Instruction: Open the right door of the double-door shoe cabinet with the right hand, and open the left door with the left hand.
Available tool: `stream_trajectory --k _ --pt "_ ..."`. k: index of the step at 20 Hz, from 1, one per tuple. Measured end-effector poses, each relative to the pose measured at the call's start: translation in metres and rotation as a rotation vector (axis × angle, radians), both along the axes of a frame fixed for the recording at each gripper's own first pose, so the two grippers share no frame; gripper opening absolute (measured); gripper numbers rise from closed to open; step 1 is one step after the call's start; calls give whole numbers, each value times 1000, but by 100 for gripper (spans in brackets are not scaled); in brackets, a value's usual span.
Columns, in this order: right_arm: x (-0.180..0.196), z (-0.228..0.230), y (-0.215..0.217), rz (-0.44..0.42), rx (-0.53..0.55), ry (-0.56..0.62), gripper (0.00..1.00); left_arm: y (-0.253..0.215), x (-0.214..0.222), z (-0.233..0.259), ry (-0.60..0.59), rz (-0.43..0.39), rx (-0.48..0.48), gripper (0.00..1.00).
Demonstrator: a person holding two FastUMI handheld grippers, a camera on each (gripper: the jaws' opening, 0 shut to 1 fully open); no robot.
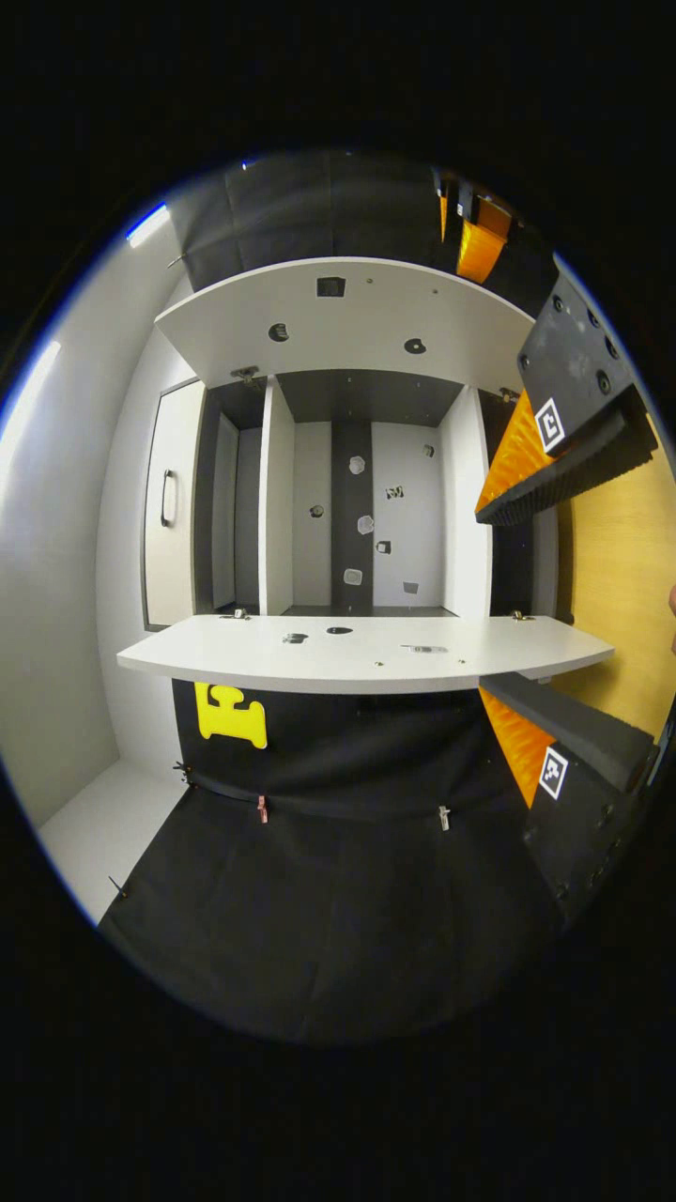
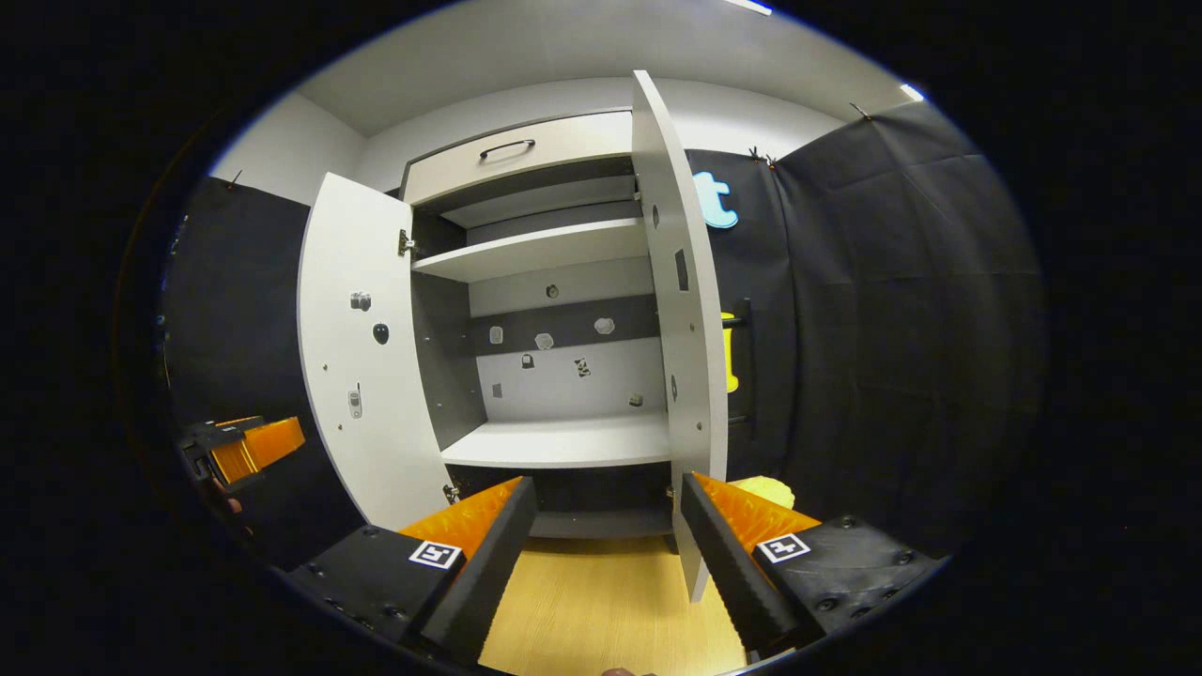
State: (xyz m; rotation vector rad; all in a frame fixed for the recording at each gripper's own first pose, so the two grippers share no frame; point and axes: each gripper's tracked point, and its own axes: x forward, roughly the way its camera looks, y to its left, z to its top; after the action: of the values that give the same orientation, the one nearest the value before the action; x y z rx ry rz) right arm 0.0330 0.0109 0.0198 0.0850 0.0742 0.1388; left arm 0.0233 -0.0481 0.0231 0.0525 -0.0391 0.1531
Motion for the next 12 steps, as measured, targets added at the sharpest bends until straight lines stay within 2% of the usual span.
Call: stream_trajectory --k 4,12 --pt "-3 0 -1 -57 -18 -30 98 17 2 -15 -10 -14 43 98" --pt "-16 -4 12 -115 -59 -83 98 20 3 -43 8 -63 73 97"
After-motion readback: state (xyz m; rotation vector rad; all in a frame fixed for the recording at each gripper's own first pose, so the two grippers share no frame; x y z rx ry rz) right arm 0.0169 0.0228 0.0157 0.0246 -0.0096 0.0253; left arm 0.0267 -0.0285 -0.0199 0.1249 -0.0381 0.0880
